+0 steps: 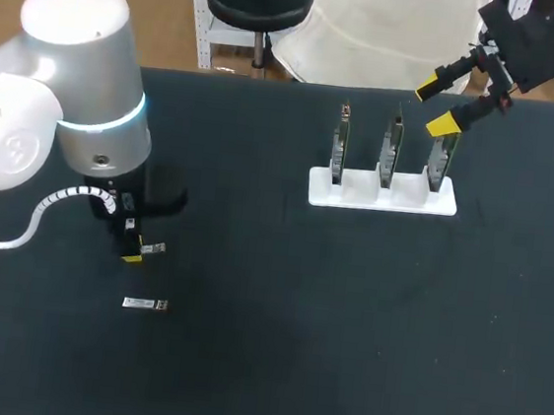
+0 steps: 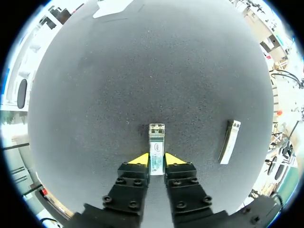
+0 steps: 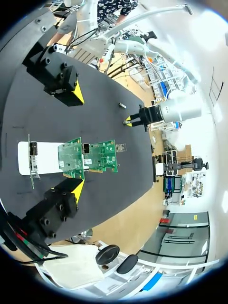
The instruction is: Pick up the optical module with the left hand, and insert it into the network port with the right hand.
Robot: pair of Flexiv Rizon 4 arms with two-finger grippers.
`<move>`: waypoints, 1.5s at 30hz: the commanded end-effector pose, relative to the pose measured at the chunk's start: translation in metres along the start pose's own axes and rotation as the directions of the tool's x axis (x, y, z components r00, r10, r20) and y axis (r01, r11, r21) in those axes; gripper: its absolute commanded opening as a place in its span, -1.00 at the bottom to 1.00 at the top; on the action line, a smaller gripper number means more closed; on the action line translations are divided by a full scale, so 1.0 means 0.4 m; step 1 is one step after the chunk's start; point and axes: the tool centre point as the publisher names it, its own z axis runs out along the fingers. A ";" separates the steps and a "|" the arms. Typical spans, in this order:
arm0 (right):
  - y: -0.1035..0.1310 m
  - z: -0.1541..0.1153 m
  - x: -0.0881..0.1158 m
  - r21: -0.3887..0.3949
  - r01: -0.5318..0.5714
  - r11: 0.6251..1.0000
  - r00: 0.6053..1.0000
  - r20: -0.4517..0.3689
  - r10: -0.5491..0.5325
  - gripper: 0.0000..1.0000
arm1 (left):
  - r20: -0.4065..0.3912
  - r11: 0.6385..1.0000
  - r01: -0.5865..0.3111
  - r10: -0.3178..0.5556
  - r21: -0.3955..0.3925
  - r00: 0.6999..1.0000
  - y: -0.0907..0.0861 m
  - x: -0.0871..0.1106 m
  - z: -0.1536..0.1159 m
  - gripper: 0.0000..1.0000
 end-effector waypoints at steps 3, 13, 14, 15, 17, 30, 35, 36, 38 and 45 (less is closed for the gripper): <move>-0.002 0.001 0.001 -0.001 0.002 1.000 1.000 0.002 -0.002 1.00 | 0.000 1.000 -0.005 0.005 0.001 1.000 0.008 -0.007 0.018 -1.00; -0.002 0.001 0.001 -0.001 0.002 1.000 1.000 0.002 -0.002 1.00 | 0.183 0.984 0.161 -0.146 -0.070 0.972 0.098 -0.041 -0.065 -1.00; -0.002 0.001 0.001 -0.001 0.002 1.000 1.000 0.002 -0.002 1.00 | 0.217 0.978 0.196 -0.175 -0.077 0.960 0.113 -0.042 -0.081 -1.00; -0.002 0.001 0.001 -0.001 0.002 1.000 1.000 0.002 -0.002 1.00 | 0.248 0.969 0.233 -0.206 -0.083 0.947 0.130 -0.041 -0.097 -1.00; -0.002 0.001 0.001 -0.001 0.002 1.000 1.000 0.002 -0.002 1.00 | 0.325 0.949 0.299 -0.254 -0.097 0.911 0.163 -0.042 -0.135 -1.00; -0.002 0.001 0.001 -0.001 0.002 1.000 1.000 0.002 -0.002 1.00 | 0.724 0.861 0.484 -0.235 -0.154 0.648 0.367 -0.211 -0.407 -1.00; -0.002 0.001 0.001 -0.001 0.002 1.000 1.000 0.002 -0.002 1.00 | 0.826 0.878 0.444 -0.113 -0.177 0.553 0.416 -0.350 -0.502 -1.00; -0.002 0.001 0.001 -0.001 0.002 1.000 1.000 0.002 -0.002 1.00 | 0.837 0.881 0.439 -0.099 -0.177 0.538 0.421 -0.368 -0.513 -1.00; -0.002 0.001 0.001 -0.001 0.002 1.000 1.000 0.002 -0.002 1.00 | 0.856 0.888 0.412 -0.044 -0.202 0.516 0.432 -0.431 -0.548 -1.00; -0.002 0.001 0.001 -0.001 0.002 1.000 1.000 0.002 -0.002 1.00 | 0.906 0.923 0.317 0.069 -0.217 0.417 0.431 -0.562 -0.624 -1.00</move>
